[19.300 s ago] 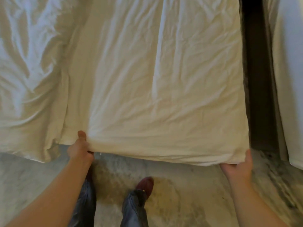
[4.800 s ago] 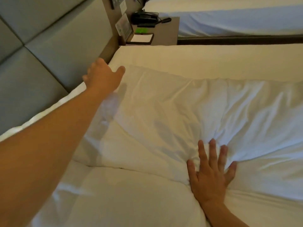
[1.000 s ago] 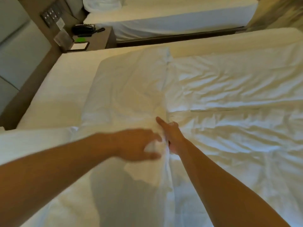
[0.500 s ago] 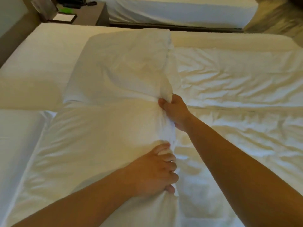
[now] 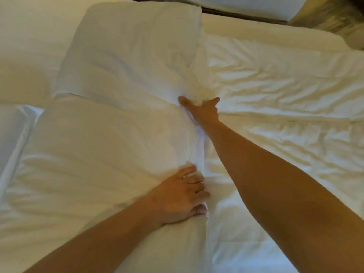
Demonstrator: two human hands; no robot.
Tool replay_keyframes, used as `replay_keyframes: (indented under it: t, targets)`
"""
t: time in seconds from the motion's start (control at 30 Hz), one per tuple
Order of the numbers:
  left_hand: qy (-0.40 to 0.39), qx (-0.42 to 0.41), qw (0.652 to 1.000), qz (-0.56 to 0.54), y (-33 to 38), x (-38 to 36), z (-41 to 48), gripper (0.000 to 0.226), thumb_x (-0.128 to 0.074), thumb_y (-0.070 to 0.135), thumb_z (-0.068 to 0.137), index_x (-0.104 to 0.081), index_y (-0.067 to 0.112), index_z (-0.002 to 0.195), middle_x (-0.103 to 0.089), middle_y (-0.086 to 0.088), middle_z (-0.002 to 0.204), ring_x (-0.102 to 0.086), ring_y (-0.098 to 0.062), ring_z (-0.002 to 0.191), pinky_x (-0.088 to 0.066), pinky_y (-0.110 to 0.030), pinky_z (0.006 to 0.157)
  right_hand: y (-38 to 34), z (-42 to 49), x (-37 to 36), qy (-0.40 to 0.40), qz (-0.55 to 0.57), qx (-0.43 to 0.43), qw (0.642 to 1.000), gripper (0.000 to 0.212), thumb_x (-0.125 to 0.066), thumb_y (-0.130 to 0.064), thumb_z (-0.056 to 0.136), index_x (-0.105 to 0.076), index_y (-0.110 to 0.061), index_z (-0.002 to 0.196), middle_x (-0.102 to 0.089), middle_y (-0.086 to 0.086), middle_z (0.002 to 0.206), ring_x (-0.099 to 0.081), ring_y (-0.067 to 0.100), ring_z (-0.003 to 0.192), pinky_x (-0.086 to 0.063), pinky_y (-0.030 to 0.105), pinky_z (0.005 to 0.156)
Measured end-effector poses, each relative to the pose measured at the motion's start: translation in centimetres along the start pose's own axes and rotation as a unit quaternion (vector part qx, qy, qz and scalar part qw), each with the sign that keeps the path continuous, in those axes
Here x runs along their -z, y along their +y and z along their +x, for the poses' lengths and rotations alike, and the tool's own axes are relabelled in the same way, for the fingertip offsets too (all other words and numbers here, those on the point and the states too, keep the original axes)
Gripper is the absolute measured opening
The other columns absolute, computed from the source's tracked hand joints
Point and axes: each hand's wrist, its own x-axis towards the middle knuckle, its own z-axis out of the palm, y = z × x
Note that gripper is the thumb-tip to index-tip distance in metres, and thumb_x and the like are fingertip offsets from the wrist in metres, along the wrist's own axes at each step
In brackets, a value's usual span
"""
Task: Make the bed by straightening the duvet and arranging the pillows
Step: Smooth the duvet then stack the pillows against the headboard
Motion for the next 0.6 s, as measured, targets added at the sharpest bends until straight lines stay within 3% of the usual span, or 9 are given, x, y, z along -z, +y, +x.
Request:
replay_keyframes:
  t: [0.13, 0.23, 0.3, 0.4, 0.5, 0.6]
  targets:
    - [-0.085, -0.067, 0.993, 0.041, -0.7, 0.8, 0.9, 0.051, -0.036, 0.058, 0.105, -0.067, 0.018, 0.098, -0.066, 0.001, 0.097, -0.058, -0.022, 0.115, -0.018, -0.044, 0.123, -0.8, 0.2, -2.3, -0.042, 0.144, 0.026, 0.988, 0.118, -0.074, -0.066, 0.083, -0.013, -0.004, 0.162, -0.043, 0.013, 0.159, -0.046, 0.033, 0.143, -0.039, 0.047, 0.118]
    - [-0.107, -0.074, 0.989, 0.068, -1.1, 1.1, 1.1, 0.056, -0.037, 0.059, 0.103, -0.064, 0.017, 0.078, -0.062, -0.001, 0.076, -0.060, -0.025, 0.083, -0.034, -0.041, 0.114, -0.8, 1.1, -3.5, -0.065, 0.150, 0.033, 0.986, 0.082, -0.064, -0.059, 0.094, -0.041, -0.002, 0.149, -0.059, 0.017, 0.139, -0.059, 0.036, 0.125, -0.051, 0.046, 0.104]
    - [-0.153, -0.058, 0.982, 0.092, -1.2, 1.6, 1.9, 0.065, -0.030, 0.059, 0.105, -0.066, 0.018, 0.070, -0.064, 0.000, 0.069, -0.058, -0.025, 0.074, -0.037, -0.037, 0.099, -0.8, 1.2, -3.4, -0.088, 0.149, 0.029, 0.984, 0.067, -0.057, -0.051, 0.101, -0.049, -0.002, 0.145, -0.062, 0.018, 0.133, -0.061, 0.037, 0.119, -0.052, 0.047, 0.102]
    - [-0.204, -0.033, 0.975, 0.080, -0.7, 2.0, 3.5, 0.075, -0.017, 0.055, 0.105, -0.070, 0.017, 0.068, -0.069, -0.001, 0.068, -0.062, -0.025, 0.071, -0.039, -0.039, 0.095, -0.8, 0.3, -2.4, -0.080, 0.179, 0.062, 0.979, 0.056, -0.054, -0.040, 0.105, -0.051, -0.003, 0.146, -0.065, 0.014, 0.126, -0.062, 0.035, 0.115, -0.052, 0.047, 0.103]
    - [-0.123, -0.018, 0.991, 0.055, 0.3, 2.8, 4.5, 0.070, -0.027, 0.048, 0.106, -0.067, 0.016, 0.059, -0.065, -0.001, 0.058, -0.061, -0.026, 0.061, -0.042, -0.038, 0.088, -0.9, -0.3, 0.3, -0.056, 0.208, 0.110, 0.970, 0.042, -0.056, -0.034, 0.105, -0.060, -0.004, 0.134, -0.070, 0.012, 0.113, -0.068, 0.031, 0.103, -0.059, 0.040, 0.092]
    - [0.069, -0.012, 0.997, 0.038, 2.1, 4.2, 8.1, 0.062, -0.047, 0.041, 0.103, -0.059, 0.014, 0.049, -0.058, -0.004, 0.049, -0.057, -0.030, 0.053, -0.043, -0.037, 0.075, -2.4, -0.2, 5.0, 0.002, 0.204, 0.176, 0.963, 0.026, -0.060, -0.027, 0.104, -0.068, -0.006, 0.117, -0.068, 0.001, 0.082, -0.066, 0.013, 0.072, -0.052, 0.019, 0.055]
